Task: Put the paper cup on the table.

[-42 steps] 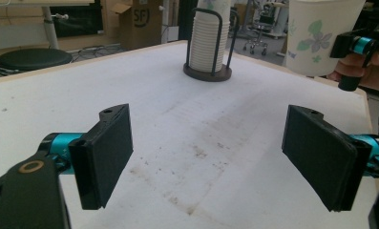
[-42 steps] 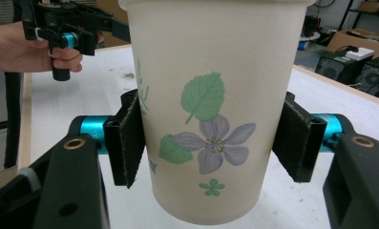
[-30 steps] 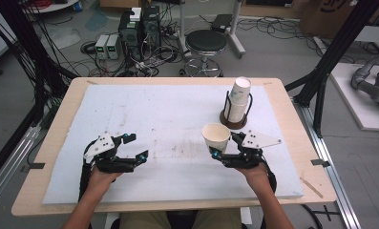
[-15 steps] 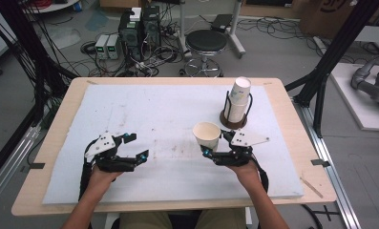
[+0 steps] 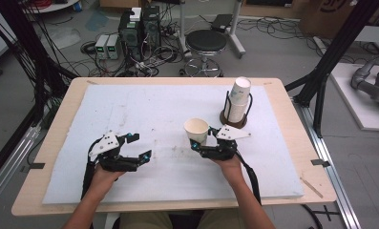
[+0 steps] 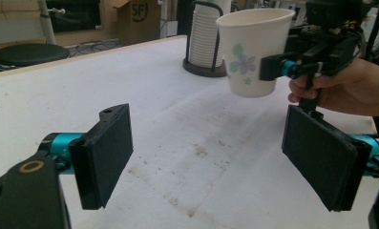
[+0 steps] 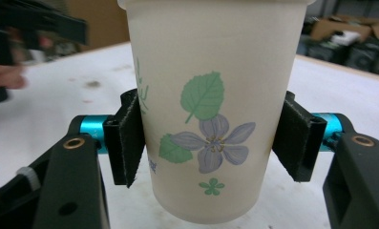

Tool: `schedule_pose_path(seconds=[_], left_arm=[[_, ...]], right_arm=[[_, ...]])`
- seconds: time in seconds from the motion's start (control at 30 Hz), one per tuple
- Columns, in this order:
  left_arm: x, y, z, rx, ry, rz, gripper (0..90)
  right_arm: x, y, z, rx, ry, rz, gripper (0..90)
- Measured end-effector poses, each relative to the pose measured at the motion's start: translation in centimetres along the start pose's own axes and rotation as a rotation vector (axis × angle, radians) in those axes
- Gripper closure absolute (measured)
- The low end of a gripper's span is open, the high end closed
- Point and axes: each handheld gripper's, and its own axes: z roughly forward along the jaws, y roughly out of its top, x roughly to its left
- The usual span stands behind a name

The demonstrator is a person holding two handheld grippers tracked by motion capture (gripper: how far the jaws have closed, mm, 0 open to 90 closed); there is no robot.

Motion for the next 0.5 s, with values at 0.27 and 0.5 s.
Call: schedule_pose_path(seconds=[0.27, 0.5], left_arm=[[0.0, 0.0, 0.0, 0.005, -0.005, 0.004, 17.7], [0.0, 0.0, 0.0, 0.004, -0.002, 0.0, 17.7]], right_arm=[[-0.8, -0.9, 1.7, 0.086, -0.097, 0.052, 35.1], [-1.0, -0.5, 2.8, 0.195, -0.143, 0.059, 35.1]])
